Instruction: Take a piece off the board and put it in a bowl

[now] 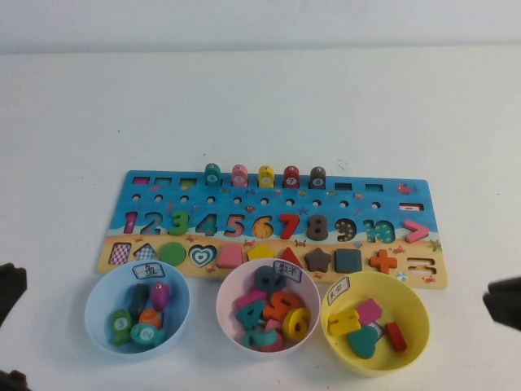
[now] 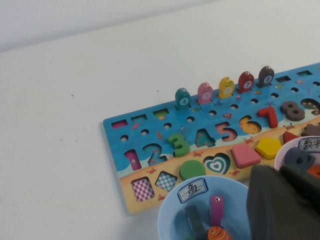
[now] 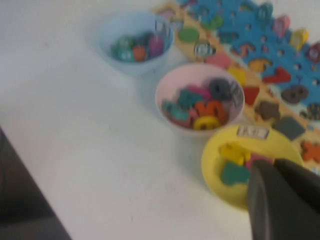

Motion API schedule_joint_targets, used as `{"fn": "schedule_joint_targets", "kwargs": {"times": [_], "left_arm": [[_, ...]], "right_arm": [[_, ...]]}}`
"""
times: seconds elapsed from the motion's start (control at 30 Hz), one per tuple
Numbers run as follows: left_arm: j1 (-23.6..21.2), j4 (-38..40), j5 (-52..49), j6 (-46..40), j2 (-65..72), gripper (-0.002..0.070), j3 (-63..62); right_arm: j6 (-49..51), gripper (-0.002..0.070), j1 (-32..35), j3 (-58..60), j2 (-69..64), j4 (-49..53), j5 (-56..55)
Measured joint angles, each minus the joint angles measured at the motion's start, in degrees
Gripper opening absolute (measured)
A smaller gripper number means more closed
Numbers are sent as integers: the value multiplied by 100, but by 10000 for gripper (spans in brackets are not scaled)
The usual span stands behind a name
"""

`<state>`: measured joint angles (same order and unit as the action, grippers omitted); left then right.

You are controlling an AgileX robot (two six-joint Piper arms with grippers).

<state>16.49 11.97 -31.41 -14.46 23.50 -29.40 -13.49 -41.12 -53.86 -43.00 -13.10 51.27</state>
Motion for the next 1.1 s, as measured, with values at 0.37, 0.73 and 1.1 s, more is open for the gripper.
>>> {"fn": "schedule_joint_targets", "kwargs": {"times": [0.37,0.73,1.1], "left_arm": [[0,0,-9,-13,0,-2,0],[0,-9,-13,-26,0,-2,0],[0,-13,-27,-26,-9,-3,0]], "right_arm": [[11,-18,-9,226,536,1238,1342],[11,-18,1708,2051,2809,1310,-1233],[1,-18,3890,4109,4362,284,-2509]]}}
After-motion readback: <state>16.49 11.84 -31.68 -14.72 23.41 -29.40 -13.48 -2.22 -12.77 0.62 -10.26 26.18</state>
